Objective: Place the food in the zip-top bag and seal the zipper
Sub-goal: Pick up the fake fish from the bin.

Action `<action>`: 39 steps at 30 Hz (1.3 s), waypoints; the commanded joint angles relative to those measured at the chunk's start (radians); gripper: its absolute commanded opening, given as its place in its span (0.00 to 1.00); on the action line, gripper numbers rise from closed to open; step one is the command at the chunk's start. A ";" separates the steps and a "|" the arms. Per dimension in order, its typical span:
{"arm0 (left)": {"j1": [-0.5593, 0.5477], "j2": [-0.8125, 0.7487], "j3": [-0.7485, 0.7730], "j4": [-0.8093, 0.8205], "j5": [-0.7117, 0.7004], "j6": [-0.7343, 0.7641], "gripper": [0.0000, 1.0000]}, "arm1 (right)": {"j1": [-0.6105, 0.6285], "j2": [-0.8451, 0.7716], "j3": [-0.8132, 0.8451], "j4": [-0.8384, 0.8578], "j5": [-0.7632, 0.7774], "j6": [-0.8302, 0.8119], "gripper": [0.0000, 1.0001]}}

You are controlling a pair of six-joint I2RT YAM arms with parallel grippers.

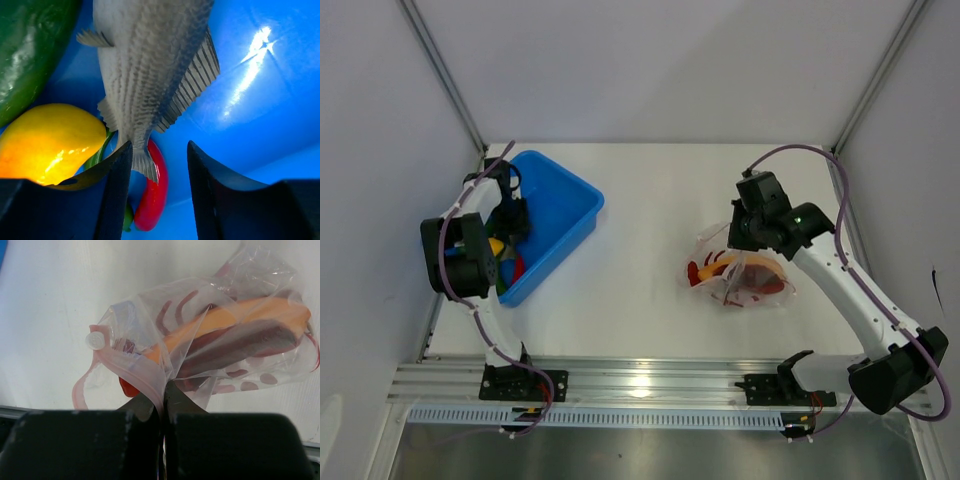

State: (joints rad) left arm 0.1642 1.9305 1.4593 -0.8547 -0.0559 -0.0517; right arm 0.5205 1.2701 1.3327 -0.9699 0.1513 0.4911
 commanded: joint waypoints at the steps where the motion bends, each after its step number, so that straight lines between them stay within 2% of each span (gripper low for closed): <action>1: 0.006 0.024 0.070 -0.021 -0.031 0.018 0.50 | -0.037 -0.018 -0.004 0.054 -0.032 -0.029 0.00; 5: 0.006 0.051 0.107 -0.040 -0.047 0.013 0.47 | -0.068 -0.018 -0.015 0.059 -0.059 -0.043 0.00; 11: 0.006 0.013 0.101 -0.021 -0.076 0.013 0.42 | -0.092 -0.023 -0.027 0.059 -0.079 -0.049 0.00; 17: 0.008 0.016 0.105 -0.029 -0.094 0.021 0.42 | -0.099 -0.021 -0.023 0.060 -0.087 -0.046 0.00; 32: 0.024 0.035 -0.002 -0.007 -0.110 0.013 0.44 | -0.102 -0.021 -0.015 0.051 -0.093 -0.019 0.00; 34: 0.031 0.033 -0.002 -0.009 -0.104 0.007 0.50 | -0.103 -0.020 -0.015 0.053 -0.091 -0.019 0.00; 36: 0.032 0.042 0.009 -0.024 -0.101 0.001 0.62 | -0.100 -0.021 -0.010 0.054 -0.091 -0.016 0.00; 39: 0.034 0.068 0.051 -0.067 -0.101 0.001 0.69 | -0.102 -0.018 -0.003 0.051 -0.093 -0.016 0.00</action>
State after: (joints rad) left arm 0.1852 1.9816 1.4631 -0.8860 -0.1516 -0.0525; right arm 0.4229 1.2701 1.3045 -0.9436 0.0677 0.4622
